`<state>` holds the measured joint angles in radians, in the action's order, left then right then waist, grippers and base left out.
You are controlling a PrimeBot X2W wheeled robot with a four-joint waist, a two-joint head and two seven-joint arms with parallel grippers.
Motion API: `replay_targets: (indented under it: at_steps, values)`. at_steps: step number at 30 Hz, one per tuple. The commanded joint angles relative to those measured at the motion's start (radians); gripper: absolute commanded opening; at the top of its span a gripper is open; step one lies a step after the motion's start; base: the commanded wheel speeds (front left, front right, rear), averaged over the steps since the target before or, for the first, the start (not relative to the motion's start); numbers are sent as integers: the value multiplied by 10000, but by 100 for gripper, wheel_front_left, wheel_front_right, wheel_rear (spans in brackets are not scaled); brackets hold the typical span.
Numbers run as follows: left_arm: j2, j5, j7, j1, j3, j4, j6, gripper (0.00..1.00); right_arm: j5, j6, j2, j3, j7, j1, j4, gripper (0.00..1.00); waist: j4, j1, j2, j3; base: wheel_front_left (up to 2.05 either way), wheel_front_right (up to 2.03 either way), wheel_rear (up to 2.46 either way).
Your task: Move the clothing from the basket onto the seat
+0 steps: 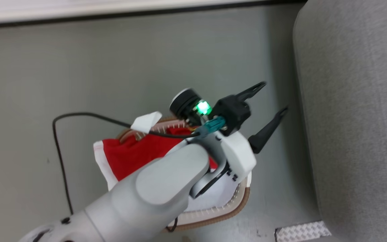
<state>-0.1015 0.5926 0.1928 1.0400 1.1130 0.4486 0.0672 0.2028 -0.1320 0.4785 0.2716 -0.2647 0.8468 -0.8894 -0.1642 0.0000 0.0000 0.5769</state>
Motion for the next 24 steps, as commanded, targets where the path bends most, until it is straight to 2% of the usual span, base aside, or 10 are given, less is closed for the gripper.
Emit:
replay_targets:
  at_steps: [1,6,13,14,15,16,24]
  values:
    - [-174,229,126,-374,-43,35,33,100,8,23,-33,-14,5,-618,248,100,-93,0,0,-637,0,0,0]
    - [-475,492,416,-1092,-278,-33,215,100,140,23,-265,-123,5,-2069,1364,100,-116,0,0,-1413,0,0,0]
    - [-748,943,689,-2677,-866,-164,546,100,346,25,-1030,-49,5,-4406,4186,100,149,0,0,-2821,0,0,0]
    - [-748,943,689,-2677,-866,-164,546,100,346,25,-1030,-49,5,-4406,4186,100,149,0,0,-2821,0,0,0]
    - [-882,971,729,-3174,-1102,-236,707,100,277,23,-1293,-190,6,-5095,4948,100,267,0,0,-3225,0,0,0]
    - [-882,971,729,-3174,-1102,-236,707,100,277,23,-1293,-190,6,-5095,4948,100,267,0,0,-3225,0,0,0]
    - [-1428,471,714,-5311,-2862,-1346,1172,100,152,23,-2152,-762,5,-7276,7018,100,901,0,0,-4459,0,0,0]
